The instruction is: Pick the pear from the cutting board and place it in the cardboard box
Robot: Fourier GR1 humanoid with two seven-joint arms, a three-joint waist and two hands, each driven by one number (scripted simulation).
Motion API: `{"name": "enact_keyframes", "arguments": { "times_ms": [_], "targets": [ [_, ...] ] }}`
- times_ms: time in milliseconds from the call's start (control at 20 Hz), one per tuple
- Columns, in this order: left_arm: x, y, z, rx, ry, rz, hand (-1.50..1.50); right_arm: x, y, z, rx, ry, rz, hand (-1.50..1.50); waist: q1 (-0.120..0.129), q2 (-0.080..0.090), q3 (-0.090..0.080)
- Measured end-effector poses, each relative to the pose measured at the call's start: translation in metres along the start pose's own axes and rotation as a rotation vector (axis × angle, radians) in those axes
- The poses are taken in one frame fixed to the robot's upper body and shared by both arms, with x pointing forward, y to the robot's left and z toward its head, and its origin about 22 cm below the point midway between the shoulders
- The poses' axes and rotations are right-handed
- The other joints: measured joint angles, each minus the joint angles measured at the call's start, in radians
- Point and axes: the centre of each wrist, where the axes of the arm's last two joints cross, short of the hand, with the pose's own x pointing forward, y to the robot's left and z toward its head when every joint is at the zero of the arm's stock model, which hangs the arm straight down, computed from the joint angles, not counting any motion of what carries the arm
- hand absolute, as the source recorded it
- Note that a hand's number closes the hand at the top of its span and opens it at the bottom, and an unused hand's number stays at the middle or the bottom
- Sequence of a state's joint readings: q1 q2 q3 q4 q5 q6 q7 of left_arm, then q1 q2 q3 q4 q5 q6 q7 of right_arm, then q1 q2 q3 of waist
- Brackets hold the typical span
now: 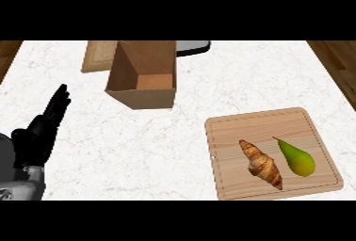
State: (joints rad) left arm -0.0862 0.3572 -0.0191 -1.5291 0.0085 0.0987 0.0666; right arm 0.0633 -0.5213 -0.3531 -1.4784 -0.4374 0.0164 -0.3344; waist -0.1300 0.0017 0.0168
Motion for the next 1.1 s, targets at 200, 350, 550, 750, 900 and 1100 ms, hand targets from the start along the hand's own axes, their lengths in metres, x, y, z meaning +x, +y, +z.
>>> {"name": "enact_keyframes", "arguments": {
  "times_ms": [200, 350, 550, 750, 900, 1100],
  "targets": [
    [-0.017, -0.001, 0.009, -0.029, 0.053, -0.061, 0.0, -0.028, -0.049, 0.059, -0.071, -0.067, 0.108, -1.5, 0.013, 0.0, -0.003],
    [-0.025, -0.006, 0.012, -0.05, 0.056, -0.092, 0.0, -0.034, -0.078, 0.095, 0.002, -0.116, 0.244, -1.5, 0.04, 0.0, -0.007],
    [-0.029, -0.013, 0.009, -0.08, 0.045, -0.112, 0.0, -0.024, -0.113, 0.136, 0.119, -0.079, 0.442, -1.5, 0.07, 0.0, -0.013],
    [-0.03, -0.02, 0.003, -0.108, 0.043, -0.122, 0.0, -0.004, -0.126, 0.158, 0.215, -0.016, 0.546, -1.5, 0.094, -0.001, -0.016],
    [-0.032, -0.021, 0.001, -0.122, 0.041, -0.13, 0.0, 0.014, -0.12, 0.16, 0.276, 0.025, 0.594, -1.5, 0.106, -0.001, -0.018],
    [-0.037, -0.032, 0.0, -0.133, 0.036, -0.134, 0.0, 0.041, -0.116, 0.151, 0.332, 0.099, 0.671, -1.5, 0.115, -0.001, -0.019]
  ]
}}
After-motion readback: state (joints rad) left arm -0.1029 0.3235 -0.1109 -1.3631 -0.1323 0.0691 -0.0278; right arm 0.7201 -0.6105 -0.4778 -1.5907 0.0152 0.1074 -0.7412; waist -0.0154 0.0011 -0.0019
